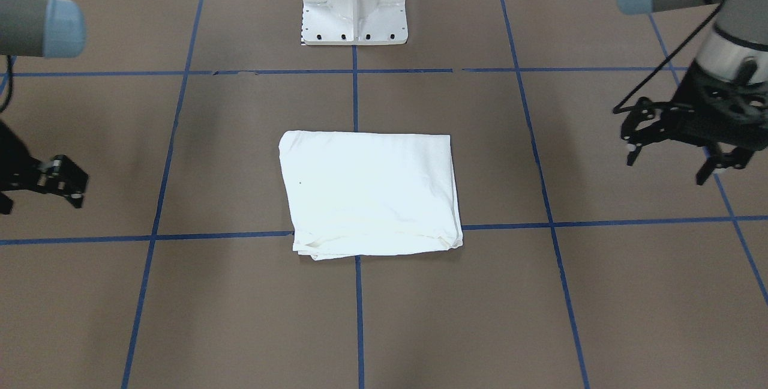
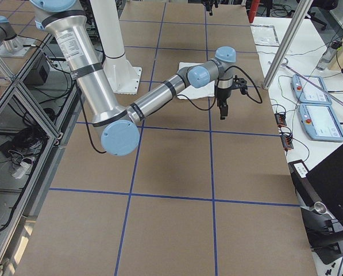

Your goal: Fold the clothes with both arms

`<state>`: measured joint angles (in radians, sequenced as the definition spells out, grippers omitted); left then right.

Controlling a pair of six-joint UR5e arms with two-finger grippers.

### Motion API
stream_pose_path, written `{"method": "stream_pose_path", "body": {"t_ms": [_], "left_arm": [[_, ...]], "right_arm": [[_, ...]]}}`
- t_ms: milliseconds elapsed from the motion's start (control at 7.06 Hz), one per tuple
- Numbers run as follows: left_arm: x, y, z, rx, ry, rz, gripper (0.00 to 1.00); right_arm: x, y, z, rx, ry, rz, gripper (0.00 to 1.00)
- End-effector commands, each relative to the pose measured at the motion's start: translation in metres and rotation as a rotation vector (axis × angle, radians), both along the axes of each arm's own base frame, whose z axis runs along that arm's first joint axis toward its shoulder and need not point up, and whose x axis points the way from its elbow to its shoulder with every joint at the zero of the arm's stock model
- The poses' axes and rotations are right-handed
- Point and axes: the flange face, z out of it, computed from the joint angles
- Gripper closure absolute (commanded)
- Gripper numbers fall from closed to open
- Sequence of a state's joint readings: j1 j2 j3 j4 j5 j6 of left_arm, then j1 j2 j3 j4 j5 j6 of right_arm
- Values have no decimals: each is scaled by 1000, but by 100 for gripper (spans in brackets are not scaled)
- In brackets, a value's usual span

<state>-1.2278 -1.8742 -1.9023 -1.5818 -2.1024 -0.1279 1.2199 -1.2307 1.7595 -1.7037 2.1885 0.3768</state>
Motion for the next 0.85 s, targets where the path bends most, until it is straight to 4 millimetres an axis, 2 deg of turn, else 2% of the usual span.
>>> {"method": "stream_pose_path", "body": {"t_ms": [0, 142, 283, 425, 567, 708], "left_arm": [[-123, 45, 107, -90, 33, 8, 0], [-134, 84, 176, -225, 21, -12, 0], [-146, 90, 208, -266, 14, -36, 0], [-160, 97, 219, -279, 22, -59, 0], [-161, 109, 231, -309, 27, -58, 0], [-160, 114, 235, -345, 53, -50, 0]], "right_arm": [[153, 60, 129, -17, -59, -59, 0], [185, 116, 197, -121, -41, -22, 0], [194, 163, 245, -210, -26, -4, 0], [228, 188, 254, -189, -26, 74, 0], [229, 216, 273, -206, -6, 79, 0], [233, 212, 266, -185, 19, 84, 0]]}}
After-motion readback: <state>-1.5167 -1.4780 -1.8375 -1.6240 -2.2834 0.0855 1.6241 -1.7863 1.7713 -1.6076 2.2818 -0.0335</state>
